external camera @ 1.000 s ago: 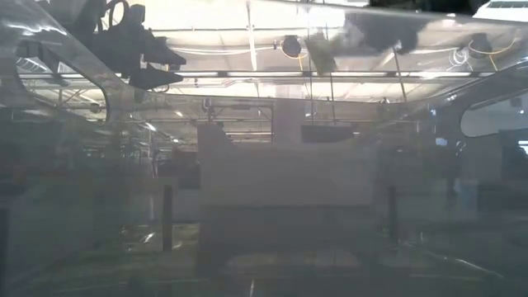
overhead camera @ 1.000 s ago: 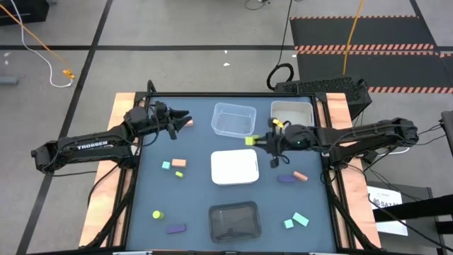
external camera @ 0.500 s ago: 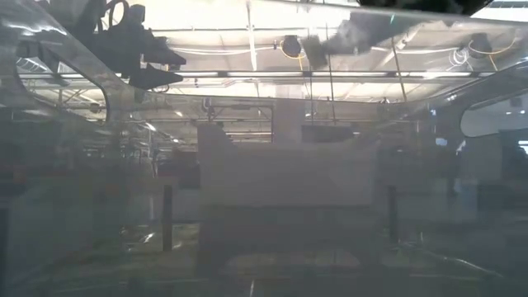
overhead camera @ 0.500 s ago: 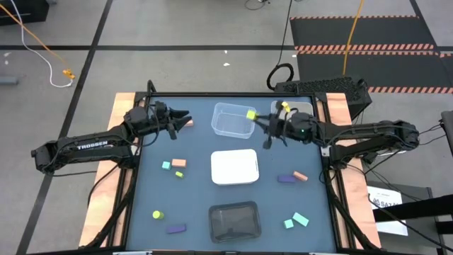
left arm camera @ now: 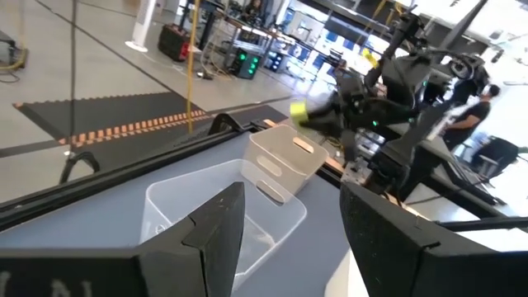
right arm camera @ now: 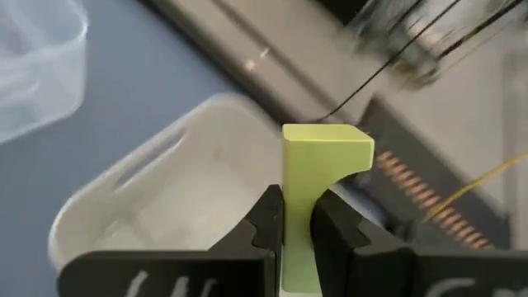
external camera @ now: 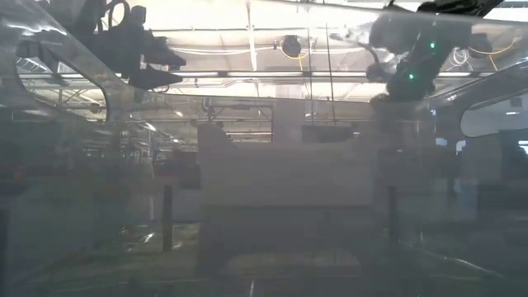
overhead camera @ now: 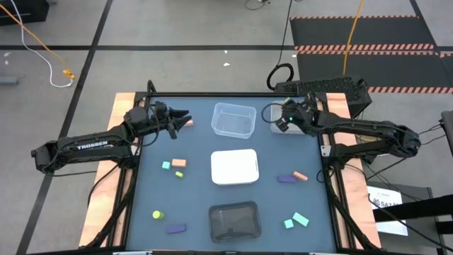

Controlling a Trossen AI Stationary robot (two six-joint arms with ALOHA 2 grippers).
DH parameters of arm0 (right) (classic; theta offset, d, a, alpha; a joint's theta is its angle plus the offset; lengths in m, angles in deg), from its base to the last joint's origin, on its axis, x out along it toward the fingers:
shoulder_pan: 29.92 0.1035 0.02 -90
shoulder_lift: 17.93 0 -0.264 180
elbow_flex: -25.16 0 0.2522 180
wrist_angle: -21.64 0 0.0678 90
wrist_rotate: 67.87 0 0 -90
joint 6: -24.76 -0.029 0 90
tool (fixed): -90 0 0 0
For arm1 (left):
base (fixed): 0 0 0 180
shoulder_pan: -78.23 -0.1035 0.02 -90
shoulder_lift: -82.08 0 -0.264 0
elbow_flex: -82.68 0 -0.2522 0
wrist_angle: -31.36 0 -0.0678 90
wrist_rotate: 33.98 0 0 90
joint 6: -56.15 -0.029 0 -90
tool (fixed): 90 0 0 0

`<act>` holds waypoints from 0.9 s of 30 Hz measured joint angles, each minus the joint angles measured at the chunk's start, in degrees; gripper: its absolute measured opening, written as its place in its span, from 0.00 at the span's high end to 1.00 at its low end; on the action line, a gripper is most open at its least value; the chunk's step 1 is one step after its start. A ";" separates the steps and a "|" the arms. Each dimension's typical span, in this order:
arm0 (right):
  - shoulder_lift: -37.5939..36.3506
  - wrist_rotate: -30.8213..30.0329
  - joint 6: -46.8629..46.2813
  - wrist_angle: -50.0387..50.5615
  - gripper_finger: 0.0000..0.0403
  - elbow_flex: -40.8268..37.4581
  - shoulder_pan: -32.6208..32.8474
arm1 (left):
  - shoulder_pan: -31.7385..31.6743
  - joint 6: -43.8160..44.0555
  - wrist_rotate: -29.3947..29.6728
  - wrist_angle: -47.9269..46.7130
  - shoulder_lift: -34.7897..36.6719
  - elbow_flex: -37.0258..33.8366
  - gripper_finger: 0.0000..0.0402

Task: Sort & place blocks by color
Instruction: Put the yellow-green bridge block into the grey bin, then put the bottom right rectangle block into the transparent bin

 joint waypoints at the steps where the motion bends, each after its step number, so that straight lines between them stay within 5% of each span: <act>1: 0.00 2.19 -0.88 0.39 0.94 -0.57 -0.63 | 0.00 0.00 0.84 0.02 -0.02 0.00 0.50; 6: 0.00 12.19 -2.77 0.08 0.90 -3.75 -2.94 | -0.02 0.00 3.01 0.00 0.00 -0.02 0.50; 11: 0.00 16.01 -6.05 0.46 0.78 -5.62 -3.99 | -0.02 0.02 3.05 -0.25 -0.01 -0.02 0.50; 23: -4.31 16.98 -3.08 -0.01 0.48 -4.42 -3.55 | -0.01 0.07 3.10 -0.46 -0.01 -0.02 0.50; 27: -7.52 29.95 -4.13 -0.13 0.47 -3.76 -2.07 | -0.02 0.07 3.12 -0.46 0.00 -0.02 0.50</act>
